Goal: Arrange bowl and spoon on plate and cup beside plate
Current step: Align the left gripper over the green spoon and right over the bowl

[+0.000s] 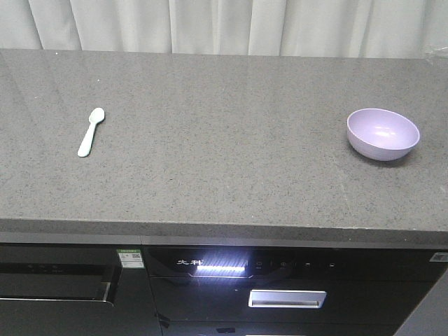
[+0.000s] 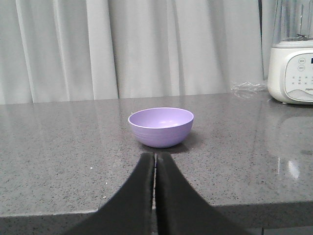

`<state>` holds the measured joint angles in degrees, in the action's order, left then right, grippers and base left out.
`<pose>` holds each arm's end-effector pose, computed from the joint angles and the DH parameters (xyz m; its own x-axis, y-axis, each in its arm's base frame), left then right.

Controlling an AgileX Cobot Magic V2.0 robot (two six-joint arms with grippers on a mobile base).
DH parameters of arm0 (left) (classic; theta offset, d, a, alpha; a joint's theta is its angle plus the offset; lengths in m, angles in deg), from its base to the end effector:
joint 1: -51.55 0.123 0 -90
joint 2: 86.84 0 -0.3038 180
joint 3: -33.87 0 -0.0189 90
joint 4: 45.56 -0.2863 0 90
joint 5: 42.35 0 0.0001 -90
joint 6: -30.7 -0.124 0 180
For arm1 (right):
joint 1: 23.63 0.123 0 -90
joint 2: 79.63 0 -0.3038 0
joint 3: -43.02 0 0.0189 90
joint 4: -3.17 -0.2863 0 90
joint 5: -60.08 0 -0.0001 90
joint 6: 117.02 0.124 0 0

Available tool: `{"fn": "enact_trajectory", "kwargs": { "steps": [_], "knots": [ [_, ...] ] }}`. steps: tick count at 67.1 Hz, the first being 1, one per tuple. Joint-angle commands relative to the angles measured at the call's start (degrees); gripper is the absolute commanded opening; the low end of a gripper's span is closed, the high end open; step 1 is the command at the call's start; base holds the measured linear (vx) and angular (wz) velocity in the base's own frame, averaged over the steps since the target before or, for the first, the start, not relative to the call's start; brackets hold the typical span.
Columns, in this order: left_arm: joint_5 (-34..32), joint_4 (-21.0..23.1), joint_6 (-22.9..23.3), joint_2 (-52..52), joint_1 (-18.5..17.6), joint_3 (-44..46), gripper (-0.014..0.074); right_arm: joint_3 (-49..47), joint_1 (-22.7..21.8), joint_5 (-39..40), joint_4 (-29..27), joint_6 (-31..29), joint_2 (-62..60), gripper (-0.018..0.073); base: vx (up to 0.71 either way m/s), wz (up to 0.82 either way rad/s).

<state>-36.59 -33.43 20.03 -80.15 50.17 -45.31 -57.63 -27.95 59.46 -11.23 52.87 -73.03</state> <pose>0.1063 -0.0052 0.1945 -0.0273 -0.0238 -0.9993 0.0445 0.9987 -0.0250 0.1060 -0.0076 0.2044 0.0653 0.0701 -0.9954 0.0680 0.9949 0.0745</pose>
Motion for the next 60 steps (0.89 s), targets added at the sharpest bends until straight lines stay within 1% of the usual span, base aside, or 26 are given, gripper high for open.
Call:
{"fn": "enact_trajectory", "kwargs": {
  "steps": [1, 60],
  "knots": [
    [-4.67, 0.11, 0.4, -0.86, -0.17, -1.5, -0.0006, 0.47, -0.27, 4.2, 0.35, -0.53, -0.52, -0.0001, 0.04, 0.0],
    [-4.67, 0.11, 0.4, -0.86, -0.17, -1.5, -0.0006, 0.47, -0.27, 4.2, 0.35, -0.53, -0.52, -0.0001, 0.04, 0.0]
  ]
}}
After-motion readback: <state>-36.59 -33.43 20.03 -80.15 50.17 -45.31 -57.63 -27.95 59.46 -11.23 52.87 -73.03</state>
